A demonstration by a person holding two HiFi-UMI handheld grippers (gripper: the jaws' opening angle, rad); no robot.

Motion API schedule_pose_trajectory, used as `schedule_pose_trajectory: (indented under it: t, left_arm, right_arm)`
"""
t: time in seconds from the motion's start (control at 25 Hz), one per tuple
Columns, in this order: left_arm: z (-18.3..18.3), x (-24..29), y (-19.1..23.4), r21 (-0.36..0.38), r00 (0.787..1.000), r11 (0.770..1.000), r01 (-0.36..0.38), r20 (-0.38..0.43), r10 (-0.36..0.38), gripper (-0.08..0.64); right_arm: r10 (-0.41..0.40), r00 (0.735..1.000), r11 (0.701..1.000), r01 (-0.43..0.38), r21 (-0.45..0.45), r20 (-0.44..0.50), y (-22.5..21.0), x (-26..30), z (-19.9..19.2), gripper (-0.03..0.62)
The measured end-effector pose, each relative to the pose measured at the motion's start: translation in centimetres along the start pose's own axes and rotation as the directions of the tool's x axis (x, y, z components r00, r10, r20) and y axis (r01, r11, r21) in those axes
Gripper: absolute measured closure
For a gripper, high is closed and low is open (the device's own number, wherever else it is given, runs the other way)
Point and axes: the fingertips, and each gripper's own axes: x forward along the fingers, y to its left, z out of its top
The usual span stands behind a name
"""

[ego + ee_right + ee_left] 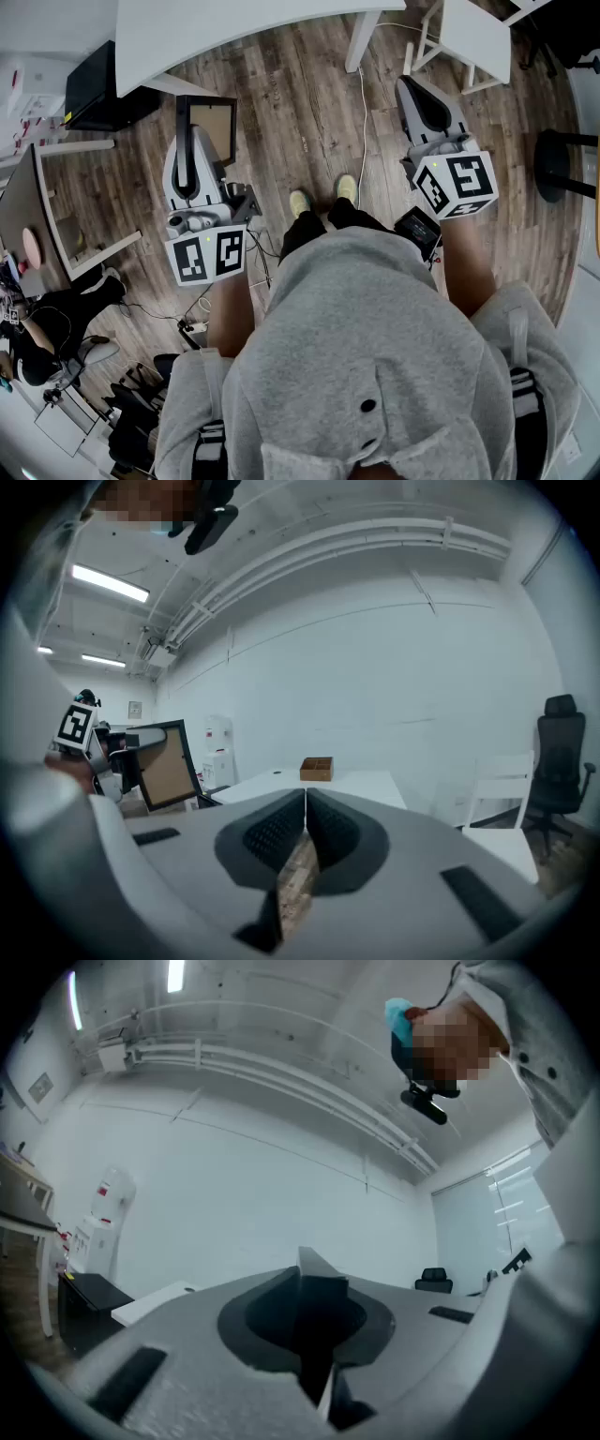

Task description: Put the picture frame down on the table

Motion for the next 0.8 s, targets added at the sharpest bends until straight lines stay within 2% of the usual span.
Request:
schedule_pose_trajectory:
  t: [0.2,0.36,0.8]
  left_arm:
    - [0.9,0.2,0.6,-0.01,0.999,1.0,-0.028,0.035,0.028,0.522]
    - [0.3,1.0,-0.7,-0.02,0.999,0.999,-0.032,0.035,0.033,0.521]
    - [1.1,2.7,-4.0,0.001,0.999,1.0,-0.001,0.048,0.001,0.52]
  right_arm:
    - [0.008,1.0,0.999,-0.009,0.047,0.025,-0.5,0.9,0.6,0.565]
    - [0.033,0.999,0.994,-0.035,0.101,0.022,-1.7,1.4,0.5,0.565]
    - [0.028,0.998,0.997,-0.033,0.074,0.065,-4.0,0.9,2.1,0.565]
